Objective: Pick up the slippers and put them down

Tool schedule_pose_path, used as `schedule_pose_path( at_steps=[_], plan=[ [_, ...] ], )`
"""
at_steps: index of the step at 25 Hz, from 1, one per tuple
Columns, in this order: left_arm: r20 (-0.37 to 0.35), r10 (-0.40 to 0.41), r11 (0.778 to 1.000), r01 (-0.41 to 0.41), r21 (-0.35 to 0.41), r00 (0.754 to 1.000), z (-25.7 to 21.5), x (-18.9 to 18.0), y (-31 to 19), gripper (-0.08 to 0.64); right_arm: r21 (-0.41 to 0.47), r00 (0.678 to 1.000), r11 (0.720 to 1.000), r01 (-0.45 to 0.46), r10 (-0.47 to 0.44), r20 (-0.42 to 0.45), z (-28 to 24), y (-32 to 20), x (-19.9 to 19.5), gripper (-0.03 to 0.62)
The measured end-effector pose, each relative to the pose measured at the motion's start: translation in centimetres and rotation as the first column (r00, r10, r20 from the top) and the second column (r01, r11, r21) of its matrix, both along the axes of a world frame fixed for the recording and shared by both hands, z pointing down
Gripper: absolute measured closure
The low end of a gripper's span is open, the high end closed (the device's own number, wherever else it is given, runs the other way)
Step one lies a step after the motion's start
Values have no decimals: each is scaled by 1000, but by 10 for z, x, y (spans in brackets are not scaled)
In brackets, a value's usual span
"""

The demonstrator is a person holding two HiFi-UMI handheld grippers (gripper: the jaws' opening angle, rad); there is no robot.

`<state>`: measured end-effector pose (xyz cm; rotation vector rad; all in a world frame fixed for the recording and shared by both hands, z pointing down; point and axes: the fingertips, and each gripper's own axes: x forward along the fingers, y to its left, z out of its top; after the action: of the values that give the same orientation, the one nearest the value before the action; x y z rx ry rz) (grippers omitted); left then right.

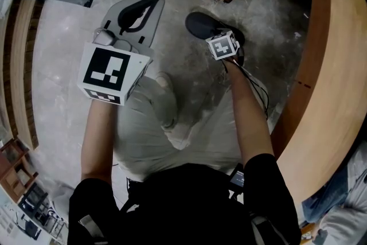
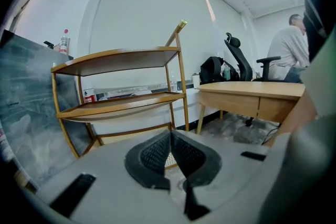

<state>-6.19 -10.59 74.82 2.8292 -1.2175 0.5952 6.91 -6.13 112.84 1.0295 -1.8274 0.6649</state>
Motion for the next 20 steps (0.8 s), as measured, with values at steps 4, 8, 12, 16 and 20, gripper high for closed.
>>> schedule_pose_path(
  at_steps=[4,8,12,16,20],
  plan=[
    [17,14,1000,-14,11,1000,2,4,1,554,-38,1000,999,16,-15,13,20,8,2,588],
    [50,37,999,-36,-19,998,8,11,4,554,-59,999,998,23,-21,37,41,13,3,563],
    [70,51,999,-51,-6,996,11,11,4,554,-52,998,999,13,-10,56,35,10,-1,530],
    [69,39,999,-38,-12,997,13,9,1,554,-44,998,999,-4,7,67,25,7,-4,487],
    [65,32,999,-32,-12,997,14,9,-1,554,-57,997,998,-35,38,66,24,10,0,447]
  ],
)
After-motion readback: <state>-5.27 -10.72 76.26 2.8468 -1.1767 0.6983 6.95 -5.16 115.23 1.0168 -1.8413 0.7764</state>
